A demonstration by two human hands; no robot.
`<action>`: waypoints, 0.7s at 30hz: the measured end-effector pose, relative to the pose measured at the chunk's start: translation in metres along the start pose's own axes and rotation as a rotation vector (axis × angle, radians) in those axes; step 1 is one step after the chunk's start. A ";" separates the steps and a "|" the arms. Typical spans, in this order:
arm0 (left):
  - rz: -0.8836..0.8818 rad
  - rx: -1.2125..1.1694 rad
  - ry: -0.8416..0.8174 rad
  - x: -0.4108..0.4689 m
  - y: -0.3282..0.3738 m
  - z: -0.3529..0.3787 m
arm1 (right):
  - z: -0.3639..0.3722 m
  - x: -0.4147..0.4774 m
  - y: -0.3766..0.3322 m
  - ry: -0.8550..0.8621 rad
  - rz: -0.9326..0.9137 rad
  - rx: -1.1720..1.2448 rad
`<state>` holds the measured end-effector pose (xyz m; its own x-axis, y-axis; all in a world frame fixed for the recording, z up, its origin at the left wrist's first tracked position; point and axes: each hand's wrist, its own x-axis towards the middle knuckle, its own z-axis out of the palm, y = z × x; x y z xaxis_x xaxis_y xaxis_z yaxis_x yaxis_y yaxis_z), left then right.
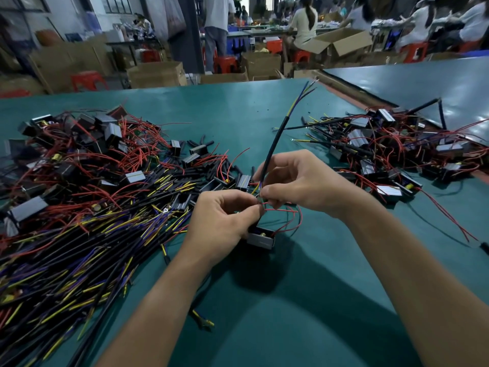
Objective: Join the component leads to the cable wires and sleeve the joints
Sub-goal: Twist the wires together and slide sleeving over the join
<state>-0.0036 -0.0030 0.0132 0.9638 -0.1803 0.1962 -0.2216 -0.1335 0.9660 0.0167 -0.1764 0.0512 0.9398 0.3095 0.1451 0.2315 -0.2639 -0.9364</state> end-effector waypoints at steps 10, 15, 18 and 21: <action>-0.114 -0.081 -0.068 -0.001 0.007 -0.004 | 0.000 0.000 0.000 -0.001 0.027 -0.023; -0.140 -0.082 -0.111 -0.002 0.007 -0.003 | 0.001 0.000 0.000 0.003 0.035 -0.030; -0.128 -0.027 -0.194 -0.004 0.005 -0.001 | 0.001 0.000 0.001 -0.003 0.033 -0.025; -0.106 0.018 -0.226 -0.006 0.005 0.002 | 0.002 0.000 0.001 -0.009 0.040 0.004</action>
<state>-0.0105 -0.0047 0.0171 0.9246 -0.3777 0.0493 -0.1257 -0.1803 0.9755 0.0163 -0.1752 0.0498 0.9458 0.3074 0.1046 0.1929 -0.2727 -0.9426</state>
